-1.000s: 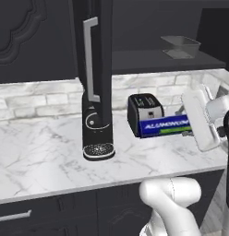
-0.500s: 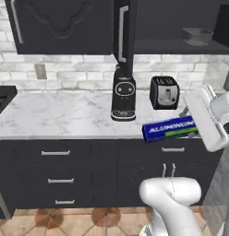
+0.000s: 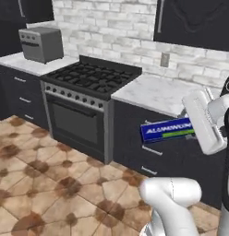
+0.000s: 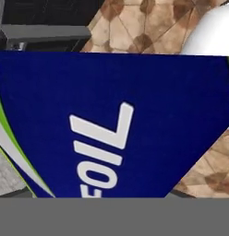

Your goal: Retrieve the tupperware and aluminum foil from the cabinet and place them on the dining counter near the plate with tomato and fish to prepare for storing leftovers.

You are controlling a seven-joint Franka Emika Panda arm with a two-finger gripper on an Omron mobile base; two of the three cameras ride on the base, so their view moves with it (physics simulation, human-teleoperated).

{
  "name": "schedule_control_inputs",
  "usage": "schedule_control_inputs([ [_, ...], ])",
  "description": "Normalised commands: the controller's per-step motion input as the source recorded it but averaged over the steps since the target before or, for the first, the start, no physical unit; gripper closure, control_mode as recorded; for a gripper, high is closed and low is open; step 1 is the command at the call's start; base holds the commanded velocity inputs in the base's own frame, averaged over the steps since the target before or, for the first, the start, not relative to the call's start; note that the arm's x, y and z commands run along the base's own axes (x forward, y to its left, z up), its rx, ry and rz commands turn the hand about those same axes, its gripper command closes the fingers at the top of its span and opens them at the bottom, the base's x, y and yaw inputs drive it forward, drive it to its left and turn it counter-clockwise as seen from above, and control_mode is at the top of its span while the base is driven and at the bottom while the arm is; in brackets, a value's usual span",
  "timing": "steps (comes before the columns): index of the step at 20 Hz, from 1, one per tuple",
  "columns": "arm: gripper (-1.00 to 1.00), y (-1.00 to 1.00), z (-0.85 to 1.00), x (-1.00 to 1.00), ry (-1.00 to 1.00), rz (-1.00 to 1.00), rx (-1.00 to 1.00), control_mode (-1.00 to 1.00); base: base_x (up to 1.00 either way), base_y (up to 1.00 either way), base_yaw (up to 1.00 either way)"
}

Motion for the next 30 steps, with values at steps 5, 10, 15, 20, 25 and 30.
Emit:
schedule_control_inputs([
  [5, 1.0, 0.0, 0.0, 0.0, 0.0, 0.0, 0.0, 1.0, -0.01, 0.17, 0.97],
  [10, 1.0, 0.0, 0.0, 0.0, 0.0, 0.0, 0.0, 1.0, 0.0, 0.11, 0.97],
  [15, 1.0, 0.0, 0.0, 0.0, 0.0, 0.0, 0.0, 1.0, 0.03, 0.19, 0.9],
  [20, 1.0, 0.0, 0.0, 0.0, 0.0, 0.0, 0.0, 1.0, 0.26, 0.35, 0.77],
  [25, 1.0, 0.0, 0.0, 0.0, 0.0, 0.0, 0.0, 1.0, 0.35, 0.93, 0.56],
  [30, 1.0, 0.0, 0.0, 0.0, 0.0, 0.0, 0.0, 1.0, 0.35, 1.0, 0.51],
])
